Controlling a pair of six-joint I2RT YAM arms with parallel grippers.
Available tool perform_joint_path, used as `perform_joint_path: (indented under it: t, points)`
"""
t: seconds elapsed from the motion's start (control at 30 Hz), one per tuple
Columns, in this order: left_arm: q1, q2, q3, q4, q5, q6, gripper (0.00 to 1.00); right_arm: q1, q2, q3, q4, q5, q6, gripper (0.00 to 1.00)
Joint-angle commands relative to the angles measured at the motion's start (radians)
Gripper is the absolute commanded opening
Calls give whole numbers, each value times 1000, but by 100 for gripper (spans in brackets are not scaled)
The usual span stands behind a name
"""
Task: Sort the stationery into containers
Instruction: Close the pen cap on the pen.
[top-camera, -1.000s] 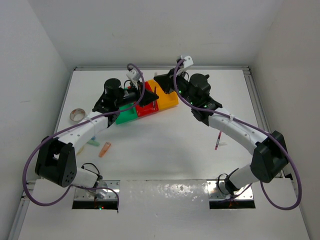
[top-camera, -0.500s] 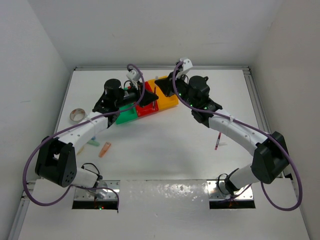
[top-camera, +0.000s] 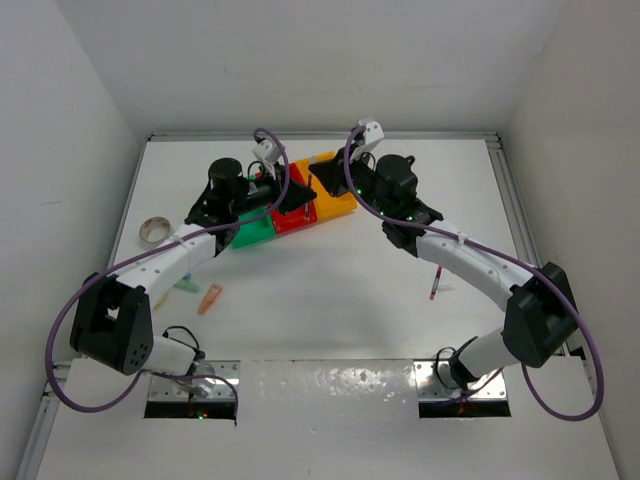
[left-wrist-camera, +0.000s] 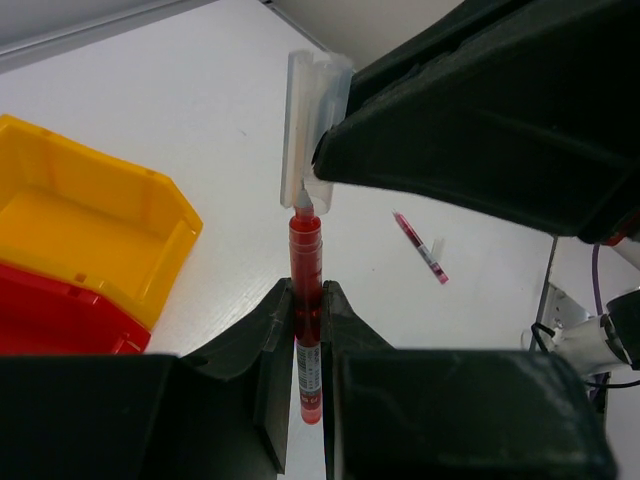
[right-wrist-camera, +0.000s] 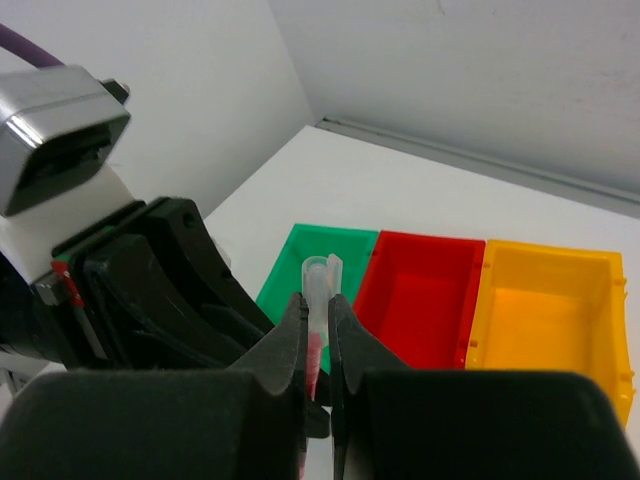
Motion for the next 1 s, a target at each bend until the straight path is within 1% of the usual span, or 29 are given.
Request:
perform_joint_path:
  t: [0.0,0.17,0.33,0.43,0.53,0.57,0.7,0.97]
  points:
    - [8,-34,-7,47,-10,-4,0,9,-4,-26,40,0,9,0]
    - [7,-34,-10,55,-9,-4,0,9,5,-43,37,-7,12,0]
    - [8,-35,-4,67,-16,8,0,10,11,-75,70,-29,33,0]
    - [16,-40,-2,102,-25,22,0,10,15,-121,81,-43,29,0]
    - [33,-42,2,149,-24,22,0,23,16,-201,125,-44,29,0]
    - [34,-37,5,153,-10,43,0,27,21,-227,133,-44,24,0]
    - [31,-25,25,163,36,72,0,64,51,-241,124,-43,-5,0]
    - [43,-25,19,208,42,58,0,67,39,-323,164,-32,12,0]
